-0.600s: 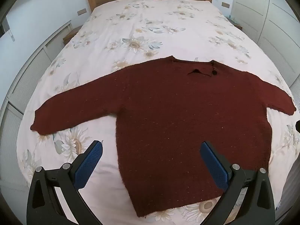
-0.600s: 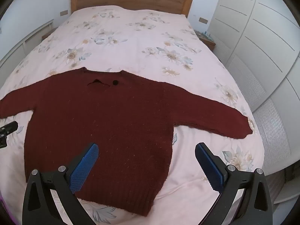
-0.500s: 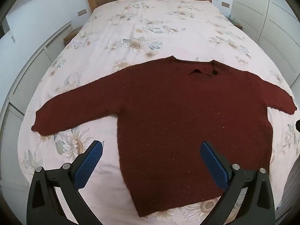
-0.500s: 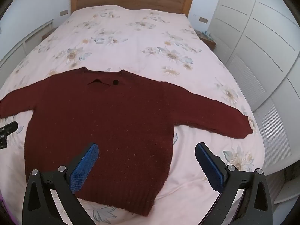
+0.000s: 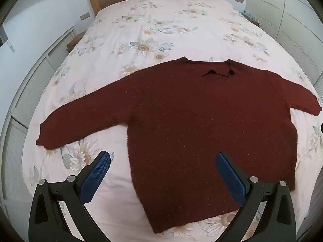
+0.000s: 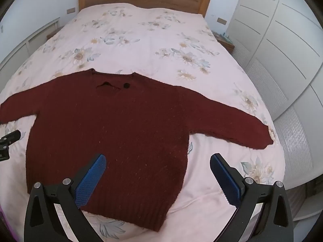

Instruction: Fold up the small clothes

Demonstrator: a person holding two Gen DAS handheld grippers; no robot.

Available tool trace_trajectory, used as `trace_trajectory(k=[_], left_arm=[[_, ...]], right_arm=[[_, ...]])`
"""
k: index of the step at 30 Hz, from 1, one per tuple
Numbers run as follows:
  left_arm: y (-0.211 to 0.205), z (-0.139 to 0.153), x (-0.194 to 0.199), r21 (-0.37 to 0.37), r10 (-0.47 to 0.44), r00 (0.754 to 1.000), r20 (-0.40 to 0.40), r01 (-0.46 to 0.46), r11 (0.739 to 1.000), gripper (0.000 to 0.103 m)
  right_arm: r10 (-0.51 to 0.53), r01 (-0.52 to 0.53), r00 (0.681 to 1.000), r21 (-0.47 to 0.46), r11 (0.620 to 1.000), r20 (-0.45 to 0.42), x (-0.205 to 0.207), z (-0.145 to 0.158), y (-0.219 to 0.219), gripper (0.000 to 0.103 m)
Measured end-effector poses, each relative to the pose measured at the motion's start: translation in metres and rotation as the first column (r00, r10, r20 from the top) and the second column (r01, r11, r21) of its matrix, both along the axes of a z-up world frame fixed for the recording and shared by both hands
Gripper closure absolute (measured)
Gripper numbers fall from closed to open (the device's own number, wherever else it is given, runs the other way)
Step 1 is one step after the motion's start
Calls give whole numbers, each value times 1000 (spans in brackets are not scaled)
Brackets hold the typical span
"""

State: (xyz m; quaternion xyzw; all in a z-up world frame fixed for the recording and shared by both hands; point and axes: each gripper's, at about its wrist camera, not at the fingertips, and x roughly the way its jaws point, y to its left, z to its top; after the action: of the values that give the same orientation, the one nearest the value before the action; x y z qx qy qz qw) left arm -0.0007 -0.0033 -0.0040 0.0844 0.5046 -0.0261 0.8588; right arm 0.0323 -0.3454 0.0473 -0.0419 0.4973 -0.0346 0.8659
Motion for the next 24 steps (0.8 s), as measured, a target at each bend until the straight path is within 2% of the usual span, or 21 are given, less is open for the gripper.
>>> trace_trajectory(k=[24], left_arm=[[1,0,-3,-7,-13,1000,3,13,1000,1]], right_arm=[[-6,6,1000,-1,1000,1,1,1,-4,0]])
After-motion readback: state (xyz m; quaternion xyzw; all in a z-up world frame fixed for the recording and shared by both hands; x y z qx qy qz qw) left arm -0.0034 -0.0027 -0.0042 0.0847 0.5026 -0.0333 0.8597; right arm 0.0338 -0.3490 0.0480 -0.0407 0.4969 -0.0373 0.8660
